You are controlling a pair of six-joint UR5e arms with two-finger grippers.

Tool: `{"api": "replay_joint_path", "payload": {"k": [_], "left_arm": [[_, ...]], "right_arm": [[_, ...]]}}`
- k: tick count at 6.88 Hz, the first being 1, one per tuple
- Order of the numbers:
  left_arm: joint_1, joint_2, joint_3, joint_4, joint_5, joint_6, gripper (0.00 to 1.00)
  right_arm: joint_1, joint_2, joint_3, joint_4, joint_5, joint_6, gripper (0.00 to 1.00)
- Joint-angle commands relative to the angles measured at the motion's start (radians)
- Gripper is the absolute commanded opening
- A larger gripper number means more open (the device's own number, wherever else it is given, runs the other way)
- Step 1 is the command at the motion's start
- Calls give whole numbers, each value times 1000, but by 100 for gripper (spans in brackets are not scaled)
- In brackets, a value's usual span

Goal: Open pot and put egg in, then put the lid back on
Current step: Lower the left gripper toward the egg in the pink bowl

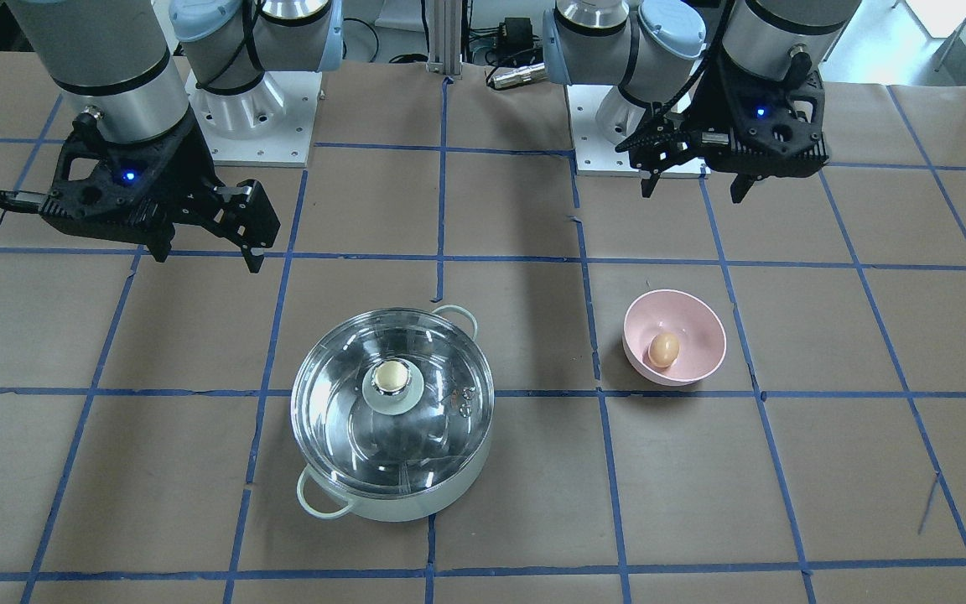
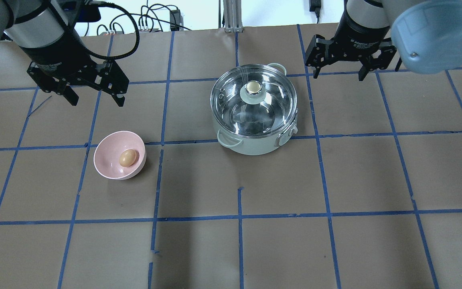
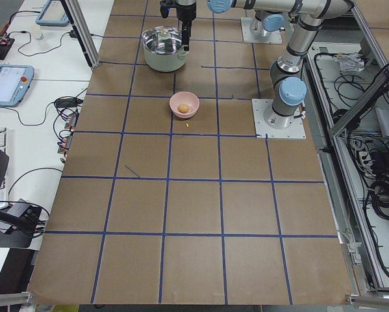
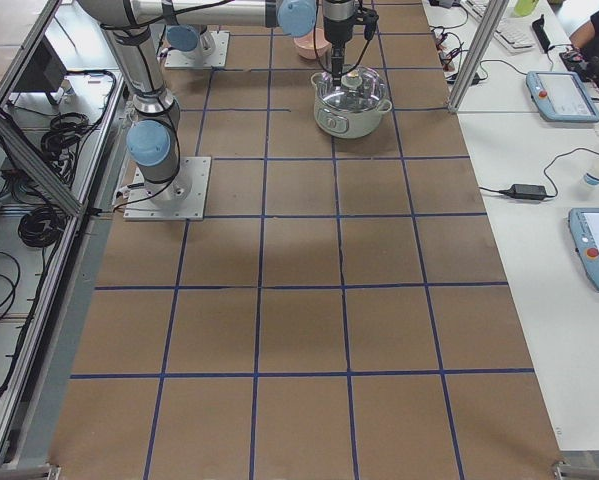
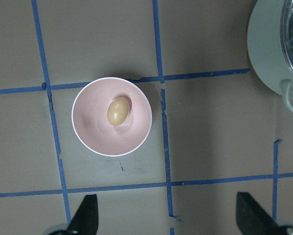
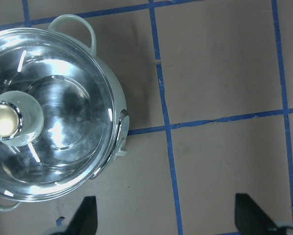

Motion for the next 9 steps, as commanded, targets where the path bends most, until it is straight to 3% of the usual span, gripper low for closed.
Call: {"api": "replay_joint_path", "payload": {"k": [1, 4, 5, 7, 9], "left_arm": [[6, 9, -8, 0, 0, -2, 100], [66, 14, -59, -23, -4, 23, 100], [131, 0, -118, 32, -14, 79, 100], [181, -23, -291, 298, -19, 229, 100], [184, -73, -369, 451, -17, 302, 100]], "right_arm": [[0, 0, 0, -1, 0, -1, 100], [5, -2, -1, -2, 2, 1, 100], [6, 0, -1, -2, 5, 1, 100], [6, 0, -1, -2, 5, 1, 100], [5, 0, 0, -2, 5, -1, 100]]}}
